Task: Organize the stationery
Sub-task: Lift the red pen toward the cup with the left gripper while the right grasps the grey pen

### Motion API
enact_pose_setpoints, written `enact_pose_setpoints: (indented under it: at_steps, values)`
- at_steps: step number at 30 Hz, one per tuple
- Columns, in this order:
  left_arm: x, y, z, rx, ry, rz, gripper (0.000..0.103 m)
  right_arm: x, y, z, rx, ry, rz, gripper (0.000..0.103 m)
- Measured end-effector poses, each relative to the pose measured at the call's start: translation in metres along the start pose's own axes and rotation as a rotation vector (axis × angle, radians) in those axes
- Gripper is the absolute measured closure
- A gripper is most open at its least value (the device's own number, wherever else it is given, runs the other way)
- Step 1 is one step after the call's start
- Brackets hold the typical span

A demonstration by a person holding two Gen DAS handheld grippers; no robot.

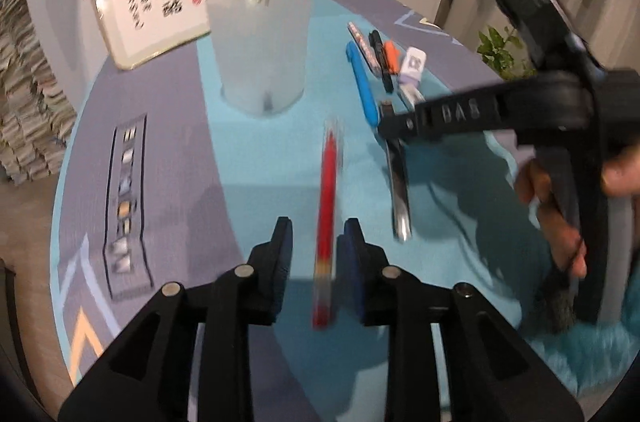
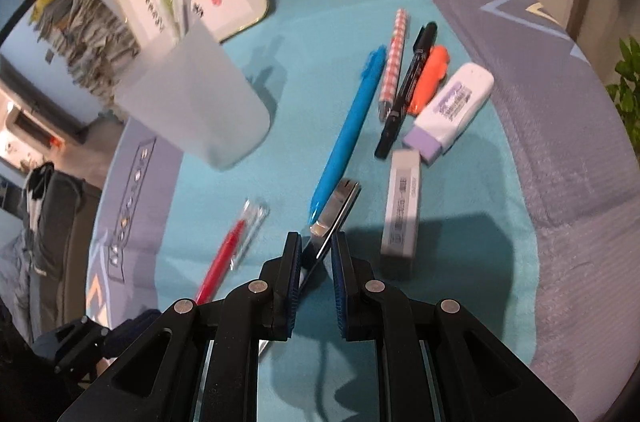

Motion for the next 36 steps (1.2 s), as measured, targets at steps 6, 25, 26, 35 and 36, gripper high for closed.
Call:
enact_pose_setpoints:
  at_steps: [6, 25, 26, 35, 36]
  values:
    - [-0.033, 0.043, 0.013, -0.022, 0.033, -0.03, 0.078, -0.005, 0.002, 0.003, 0.04, -0.014, 0.003, 0.089]
    - [-0.058, 0.001, 0.001, 0.049, -0.051, 0.086, 0.091, -0.021, -0.039, -0.012, 0.019, -0.09, 0.151, 0.09]
    - [-0.06, -0.007, 0.001, 0.056, -0.054, 0.105, 0.091, -0.022, -0.045, -0.013, 0.018, -0.097, 0.168, 0.09]
    - [-0.066, -0.044, 0.011, 0.089, -0.043, 0.198, 0.091, -0.021, -0.081, -0.03, 0.075, -0.19, 0.248, 0.09]
    - [-0.066, -0.046, 0.01, 0.085, -0.044, 0.205, 0.091, -0.019, -0.075, -0.03, 0.077, -0.186, 0.217, 0.09]
Point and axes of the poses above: each gripper's, at about its wrist camera, not at the fingertips, and y roughly the way its jaws point, z to its right, x to its underside, the point moved 8 cm from there along y, roughly the way its jaws point, and after that the axes turned 14 degrees about -y, right-handed, at the moved point
